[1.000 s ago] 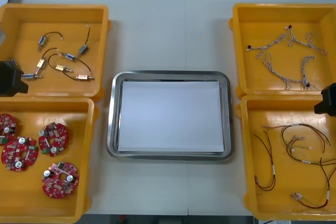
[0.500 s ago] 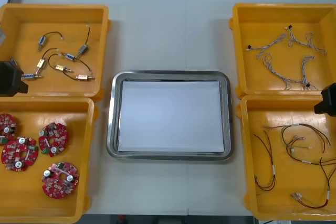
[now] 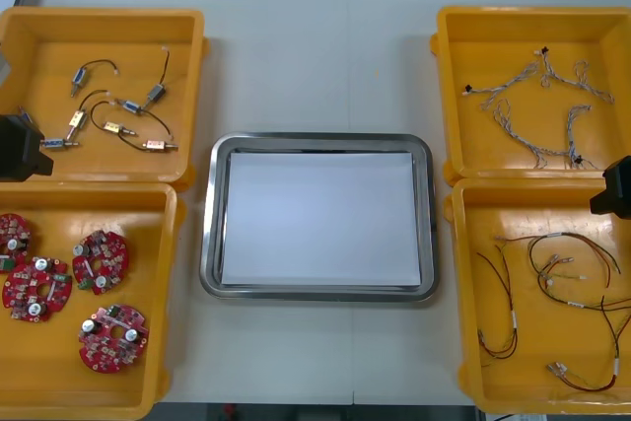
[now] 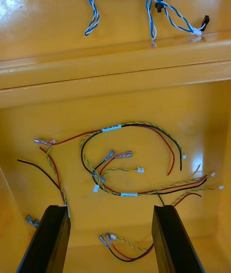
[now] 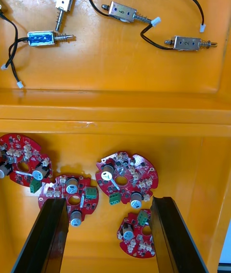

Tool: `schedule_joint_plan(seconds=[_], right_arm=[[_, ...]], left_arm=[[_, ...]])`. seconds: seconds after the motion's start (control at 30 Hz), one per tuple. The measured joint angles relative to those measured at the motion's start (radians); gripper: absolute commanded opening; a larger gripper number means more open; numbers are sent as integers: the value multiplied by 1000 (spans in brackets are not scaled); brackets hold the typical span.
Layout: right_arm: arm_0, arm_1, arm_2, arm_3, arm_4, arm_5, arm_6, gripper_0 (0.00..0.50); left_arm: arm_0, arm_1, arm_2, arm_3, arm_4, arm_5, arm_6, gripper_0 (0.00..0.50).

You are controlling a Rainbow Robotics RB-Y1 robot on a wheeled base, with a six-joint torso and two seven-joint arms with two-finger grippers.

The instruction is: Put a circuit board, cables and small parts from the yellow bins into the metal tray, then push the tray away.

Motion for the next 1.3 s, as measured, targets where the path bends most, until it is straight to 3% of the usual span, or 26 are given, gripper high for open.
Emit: schedule_joint_plan(seconds=[1.3], right_arm=[[0,0,0,0,0,0,0,500]], left_arm=[[21,-10,0,0,0,0,0,500]])
